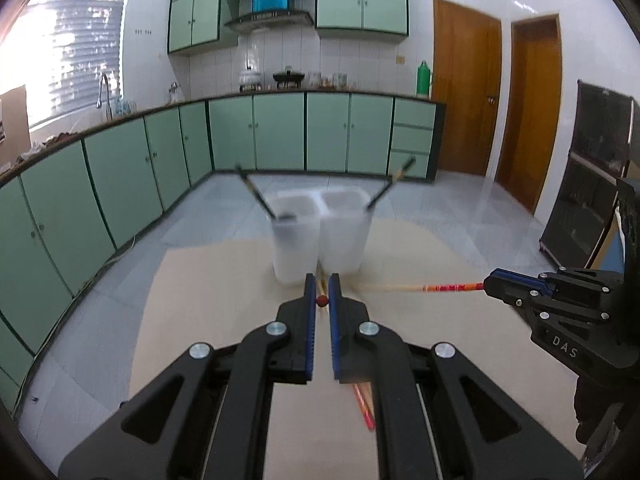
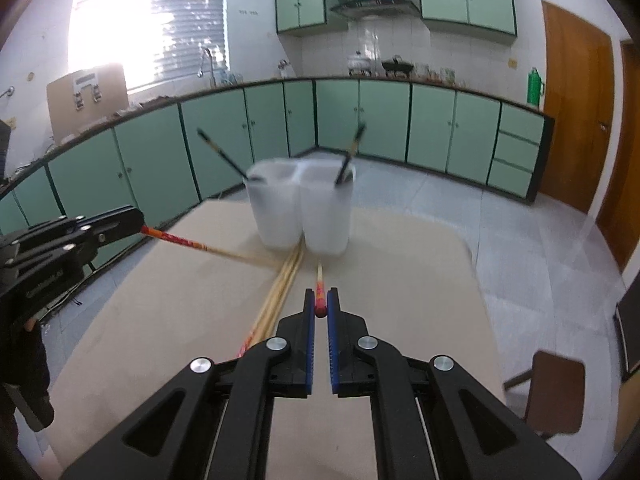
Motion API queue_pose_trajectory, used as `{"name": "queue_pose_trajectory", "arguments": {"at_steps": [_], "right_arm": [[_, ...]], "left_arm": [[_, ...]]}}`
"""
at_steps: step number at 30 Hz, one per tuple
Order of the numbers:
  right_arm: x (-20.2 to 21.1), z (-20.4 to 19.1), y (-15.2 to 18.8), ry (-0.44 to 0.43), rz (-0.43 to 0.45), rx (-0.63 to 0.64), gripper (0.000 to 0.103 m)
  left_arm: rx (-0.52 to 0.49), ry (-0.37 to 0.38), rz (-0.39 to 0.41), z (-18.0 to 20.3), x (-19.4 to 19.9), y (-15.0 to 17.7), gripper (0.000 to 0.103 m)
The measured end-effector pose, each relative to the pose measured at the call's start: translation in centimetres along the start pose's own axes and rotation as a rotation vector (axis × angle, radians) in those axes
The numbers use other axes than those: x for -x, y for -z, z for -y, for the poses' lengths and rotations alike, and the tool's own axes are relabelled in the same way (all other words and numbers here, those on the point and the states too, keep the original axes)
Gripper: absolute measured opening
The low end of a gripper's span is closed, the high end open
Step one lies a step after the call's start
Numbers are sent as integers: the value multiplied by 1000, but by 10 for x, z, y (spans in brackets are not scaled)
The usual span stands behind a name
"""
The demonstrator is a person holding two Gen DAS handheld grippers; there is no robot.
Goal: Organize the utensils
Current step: 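Lift both held red-patterned chopsticks and insert them into the white holder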
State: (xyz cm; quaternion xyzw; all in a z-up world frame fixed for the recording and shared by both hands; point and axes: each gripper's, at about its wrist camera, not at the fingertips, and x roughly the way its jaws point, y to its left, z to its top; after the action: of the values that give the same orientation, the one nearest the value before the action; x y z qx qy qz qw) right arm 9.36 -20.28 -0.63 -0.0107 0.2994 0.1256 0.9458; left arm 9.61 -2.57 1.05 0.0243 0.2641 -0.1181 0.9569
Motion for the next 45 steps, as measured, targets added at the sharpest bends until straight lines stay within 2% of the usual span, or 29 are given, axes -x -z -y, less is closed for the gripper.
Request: {"name": "queue_pose_trajectory", "arguments": {"at_steps": [7, 17, 23, 29, 36, 40, 45], "right_arm": [[6, 4, -45, -47, 37, 37, 6], [13, 2, -99, -131, 76, 83, 6], [27, 7, -145, -167, 142, 83, 6], [33, 11, -192, -138, 215, 90, 6], [2, 14, -214, -93, 228, 82, 6], [-31, 19, -211, -83, 197, 60, 6], [-70, 25, -197, -75, 143, 36, 6]], "left_arm": [[3, 34, 49, -3, -5, -37, 5], [4, 77, 103, -10, 0, -73, 5], [-10, 93, 183, -12, 10, -108, 5], [-36, 78, 284, -6, 10, -151, 5], [-42, 60, 330, -4, -32, -180, 5], [-44, 39, 309, -6, -66, -176, 5], [-34, 32, 235, -12, -113, -166, 5]]}}
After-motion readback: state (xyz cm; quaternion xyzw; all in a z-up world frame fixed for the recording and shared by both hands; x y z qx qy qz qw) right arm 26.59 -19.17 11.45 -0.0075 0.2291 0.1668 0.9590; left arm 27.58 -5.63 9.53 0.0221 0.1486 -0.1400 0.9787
